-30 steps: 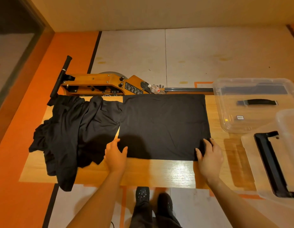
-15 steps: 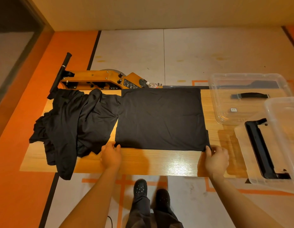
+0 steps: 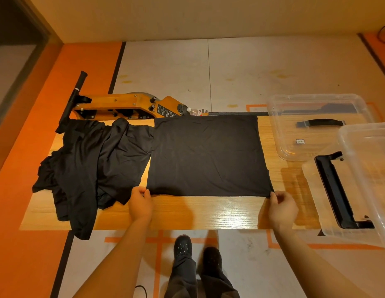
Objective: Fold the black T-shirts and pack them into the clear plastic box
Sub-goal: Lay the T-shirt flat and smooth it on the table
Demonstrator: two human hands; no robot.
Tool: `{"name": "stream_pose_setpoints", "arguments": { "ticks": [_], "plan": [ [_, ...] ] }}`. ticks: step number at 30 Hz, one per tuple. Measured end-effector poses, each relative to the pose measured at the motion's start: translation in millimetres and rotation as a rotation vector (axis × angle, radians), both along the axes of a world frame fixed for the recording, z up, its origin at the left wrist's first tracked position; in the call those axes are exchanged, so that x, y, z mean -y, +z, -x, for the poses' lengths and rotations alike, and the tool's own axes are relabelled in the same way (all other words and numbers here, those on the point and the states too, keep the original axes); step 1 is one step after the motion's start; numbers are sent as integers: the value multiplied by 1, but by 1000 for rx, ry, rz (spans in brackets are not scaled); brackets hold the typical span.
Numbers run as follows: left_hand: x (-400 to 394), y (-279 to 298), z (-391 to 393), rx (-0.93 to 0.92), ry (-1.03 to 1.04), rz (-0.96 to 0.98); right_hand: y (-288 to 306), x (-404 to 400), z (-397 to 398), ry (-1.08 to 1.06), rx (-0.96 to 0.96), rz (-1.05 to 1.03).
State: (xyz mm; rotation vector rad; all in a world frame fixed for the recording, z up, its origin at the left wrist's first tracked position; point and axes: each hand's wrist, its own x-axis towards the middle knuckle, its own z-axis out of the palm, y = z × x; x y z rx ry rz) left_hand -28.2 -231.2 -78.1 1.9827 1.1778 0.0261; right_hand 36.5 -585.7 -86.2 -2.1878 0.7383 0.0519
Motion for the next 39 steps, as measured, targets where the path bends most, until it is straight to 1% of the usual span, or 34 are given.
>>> {"name": "stream_pose_setpoints", "arguments": {
  "ticks": [10,21,25,30,34,39],
  "plan": [
    [5,5,3,77,16,4,6,-6,-1,-37,17,-1],
    [2,0,30,11,82,-7,8,0,17,-125,16,-52],
    [6,-2,45,-2,136,24,10,4,30,-130,6,-73],
    [9,-1,60,-23,140,33,10,8,48,-142,-5,-87],
    [11,5,56,3,97,32,17,5,46,-85,18,-111],
    [5,15,33,52,13,24,24,3,22,73,41,-105]
  ]
}}
